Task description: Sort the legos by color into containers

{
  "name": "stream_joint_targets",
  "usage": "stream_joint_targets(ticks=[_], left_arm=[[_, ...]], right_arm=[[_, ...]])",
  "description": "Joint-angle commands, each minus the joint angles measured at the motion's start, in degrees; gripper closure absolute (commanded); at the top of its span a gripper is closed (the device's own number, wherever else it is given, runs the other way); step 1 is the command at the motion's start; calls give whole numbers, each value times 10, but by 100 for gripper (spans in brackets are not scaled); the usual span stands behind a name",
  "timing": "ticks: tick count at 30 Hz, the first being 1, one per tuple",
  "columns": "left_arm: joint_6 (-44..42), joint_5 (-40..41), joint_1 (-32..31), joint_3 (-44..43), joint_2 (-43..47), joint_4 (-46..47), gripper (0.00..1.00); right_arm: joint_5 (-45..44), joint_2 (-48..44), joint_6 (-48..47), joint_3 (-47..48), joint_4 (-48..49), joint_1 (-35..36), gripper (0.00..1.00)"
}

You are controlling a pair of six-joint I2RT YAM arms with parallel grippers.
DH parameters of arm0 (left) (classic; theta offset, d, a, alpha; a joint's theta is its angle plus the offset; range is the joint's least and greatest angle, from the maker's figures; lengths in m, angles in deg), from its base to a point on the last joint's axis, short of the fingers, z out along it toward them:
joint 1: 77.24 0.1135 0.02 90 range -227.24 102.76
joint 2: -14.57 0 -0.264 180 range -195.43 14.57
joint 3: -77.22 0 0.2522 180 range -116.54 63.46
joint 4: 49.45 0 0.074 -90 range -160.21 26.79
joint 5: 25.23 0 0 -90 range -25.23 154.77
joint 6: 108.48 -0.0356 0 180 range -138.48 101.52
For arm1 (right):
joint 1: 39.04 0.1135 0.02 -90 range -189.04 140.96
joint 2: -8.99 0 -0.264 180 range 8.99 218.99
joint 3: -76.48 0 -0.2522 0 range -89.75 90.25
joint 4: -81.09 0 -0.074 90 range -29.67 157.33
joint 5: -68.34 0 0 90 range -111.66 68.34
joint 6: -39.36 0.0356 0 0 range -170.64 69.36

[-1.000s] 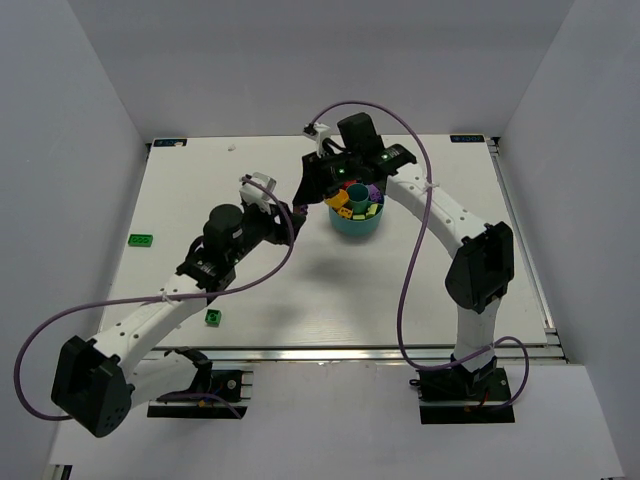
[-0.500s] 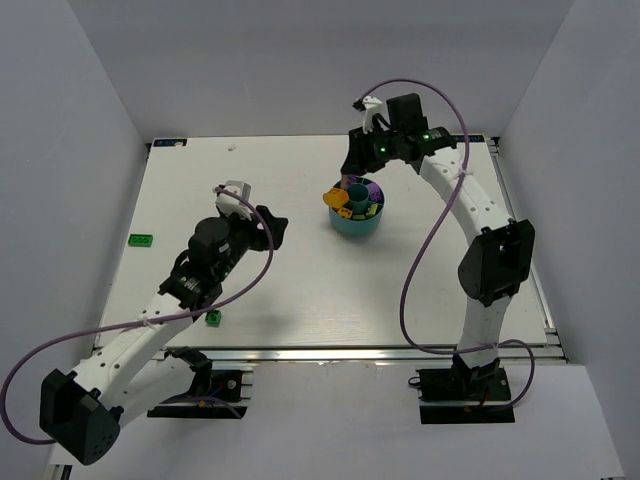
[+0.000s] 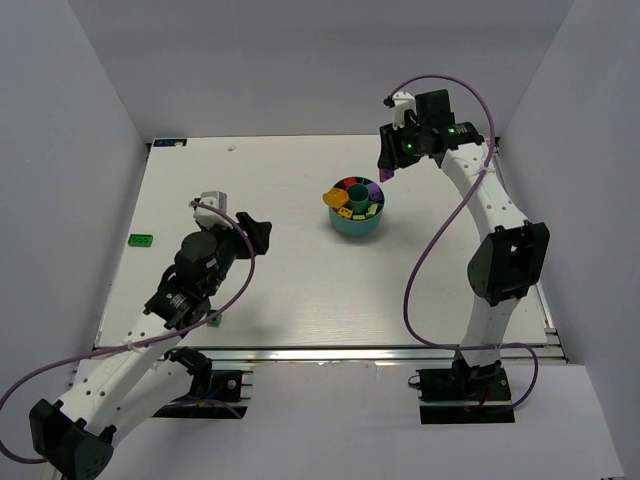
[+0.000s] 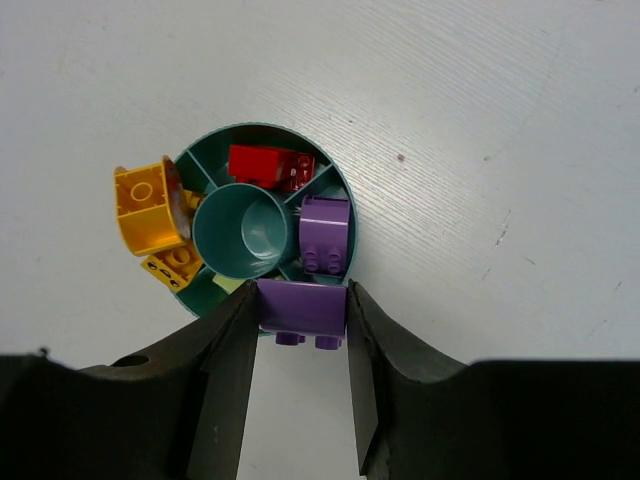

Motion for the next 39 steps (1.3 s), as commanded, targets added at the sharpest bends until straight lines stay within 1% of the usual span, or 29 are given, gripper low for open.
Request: stream_joint_targets(ticks=[1, 8, 17, 31, 39], left_arm=[[14, 18, -2, 10, 17, -16, 22], [29, 25, -2, 29, 44, -18, 22], [27, 31, -2, 26, 45, -27, 22], [29, 32, -2, 29, 43, -29, 22], [30, 32, -2, 30, 45, -32, 22]], right_arm=[[3, 15, -12, 13, -6, -15, 100], [63, 62, -8, 40, -20, -32, 100], [105, 93, 20, 60, -19, -32, 100], [130, 95, 43, 35, -17, -31, 100], [128, 99, 48, 20, -13, -31, 100]])
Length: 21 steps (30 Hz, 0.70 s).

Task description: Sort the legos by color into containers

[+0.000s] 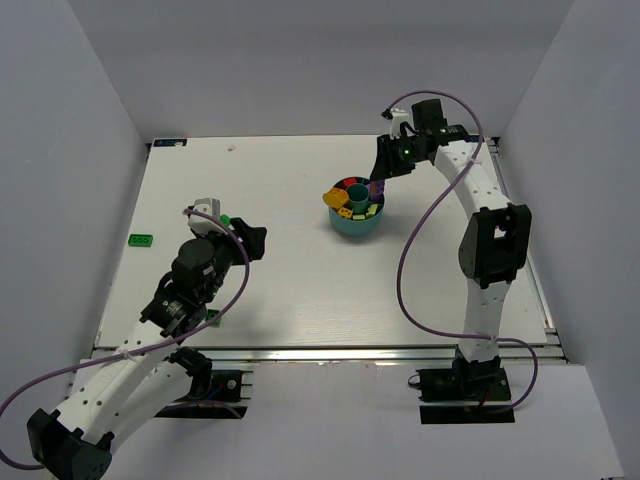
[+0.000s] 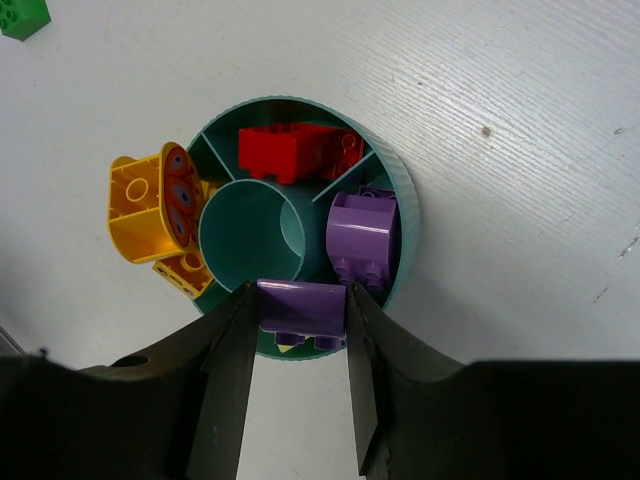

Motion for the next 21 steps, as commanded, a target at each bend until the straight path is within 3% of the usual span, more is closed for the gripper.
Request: stream_joint_targets(ticks=[1, 9, 18, 21], left_arm=[[3, 8, -2, 5, 5, -7, 22], [7, 12, -2, 8, 13, -11, 22], [3, 11, -2, 1, 1, -8, 23], [2, 10, -2, 0, -1, -8, 22]], right_arm=[[10, 0, 9, -11, 9, 0, 100], [-3, 7, 8, -12, 15, -4, 99], [-10, 17, 8, -8, 20, -5, 82], [-12, 22, 8, -6, 20, -6, 71]])
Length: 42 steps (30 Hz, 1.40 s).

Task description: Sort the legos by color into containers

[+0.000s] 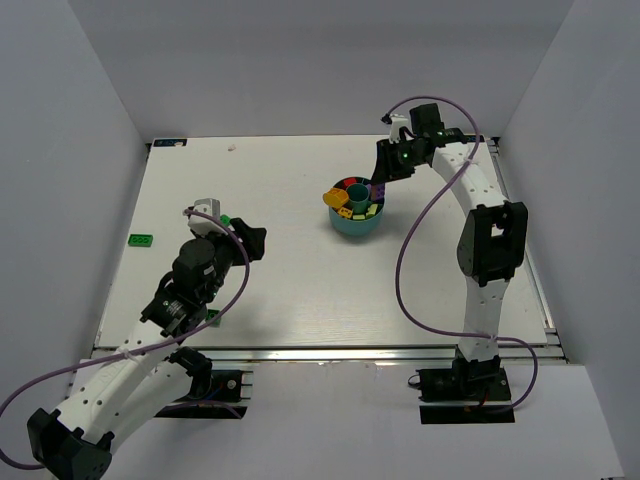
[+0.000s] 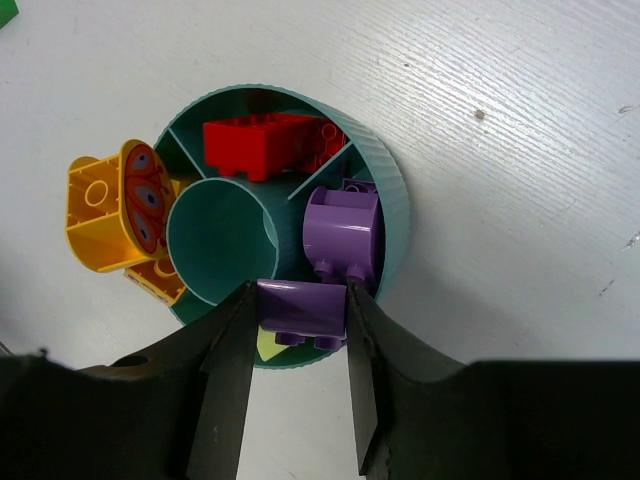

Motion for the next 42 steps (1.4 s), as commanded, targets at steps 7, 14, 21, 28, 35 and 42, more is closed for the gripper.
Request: stream_joint_targets(ticks=[7, 14, 21, 28, 35, 42], left_arm=[[-1, 7, -2, -4, -1, -5, 22], [-2, 6, -2, -5, -2, -5, 22], [4, 14, -2, -5, 1, -10, 22], [72, 109, -2, -34, -1, -98, 11], [205, 202, 11, -98, -23, -277, 2], [191, -32, 242, -171, -147, -392, 22]], right_arm=[[-2, 12, 1, 10, 13, -4, 49], [-3, 11, 1, 10, 15, -6, 44], [-5, -1, -7, 17, 14, -11, 38], [-2, -33, -58, 41, 11, -31, 11], [115, -136, -224, -47, 94, -45, 11], [292, -193, -324, -138, 134, -21, 23]])
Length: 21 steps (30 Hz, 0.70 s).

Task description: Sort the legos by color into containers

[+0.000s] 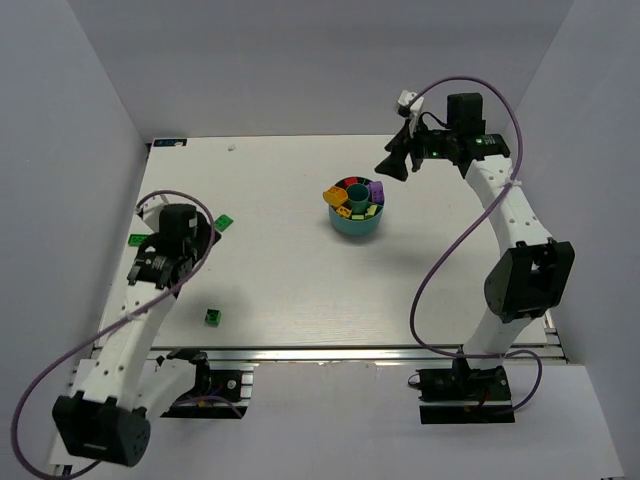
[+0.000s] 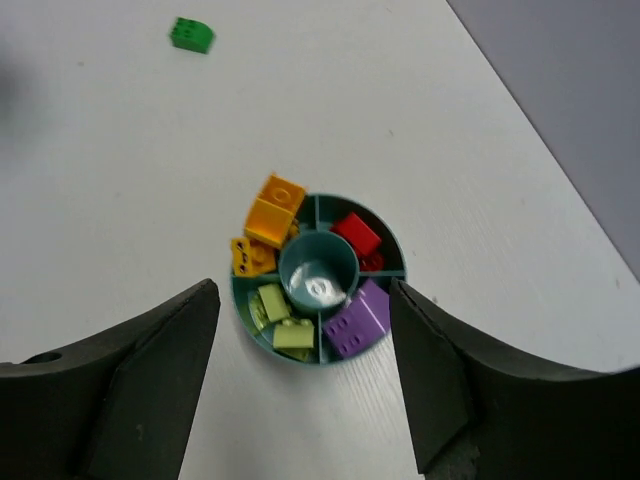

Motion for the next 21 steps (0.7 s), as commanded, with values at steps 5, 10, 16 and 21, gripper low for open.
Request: stream_joint_targets(ticks=[5, 10, 16, 21], left_arm=[[-40, -210, 208, -26, -123, -79, 57], [33, -240, 331, -23, -200, -12, 28], [79, -173, 359, -118, -344, 1, 16], [78, -126, 366, -181, -422, 5, 15]], right_arm=[[105, 7, -59, -44, 27, 52, 52], [88, 10, -3, -65, 88, 64, 40], [60, 22, 40, -68, 119, 63, 32], [57, 30, 48, -67, 133, 63, 30]])
